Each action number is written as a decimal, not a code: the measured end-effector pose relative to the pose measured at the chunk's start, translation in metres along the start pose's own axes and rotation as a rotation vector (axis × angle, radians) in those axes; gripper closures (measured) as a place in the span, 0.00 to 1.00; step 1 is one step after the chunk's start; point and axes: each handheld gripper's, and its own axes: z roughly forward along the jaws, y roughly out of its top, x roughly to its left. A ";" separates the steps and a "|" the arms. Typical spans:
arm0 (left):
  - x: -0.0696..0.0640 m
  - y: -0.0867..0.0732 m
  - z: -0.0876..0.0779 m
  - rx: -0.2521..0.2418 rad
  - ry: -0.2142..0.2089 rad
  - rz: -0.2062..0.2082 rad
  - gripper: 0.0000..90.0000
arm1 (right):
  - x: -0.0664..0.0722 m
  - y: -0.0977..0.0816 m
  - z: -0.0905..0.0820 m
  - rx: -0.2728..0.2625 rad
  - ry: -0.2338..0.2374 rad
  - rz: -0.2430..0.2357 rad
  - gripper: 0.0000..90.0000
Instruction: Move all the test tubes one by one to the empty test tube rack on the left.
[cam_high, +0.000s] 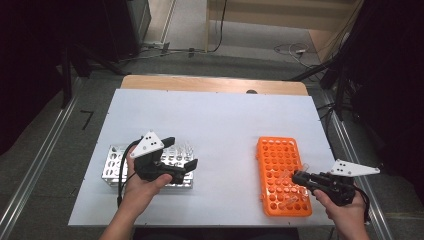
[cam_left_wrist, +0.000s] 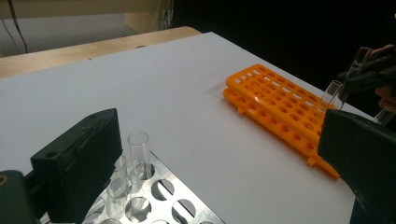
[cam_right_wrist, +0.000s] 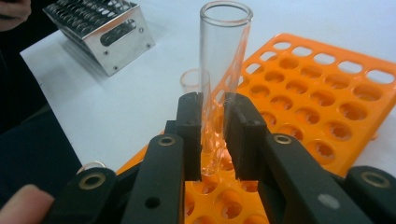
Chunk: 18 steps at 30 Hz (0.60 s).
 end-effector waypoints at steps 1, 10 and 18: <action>0.000 0.000 0.000 0.001 -0.001 -0.001 0.00 | 0.000 0.002 -0.002 -0.004 -0.007 0.004 0.82; 0.004 0.001 -0.002 -0.010 0.001 -0.021 0.00 | -0.001 0.021 -0.010 -0.039 -0.061 -0.006 0.82; 0.004 0.002 -0.002 -0.010 -0.004 -0.020 0.00 | -0.003 0.038 -0.013 -0.067 -0.089 -0.004 0.82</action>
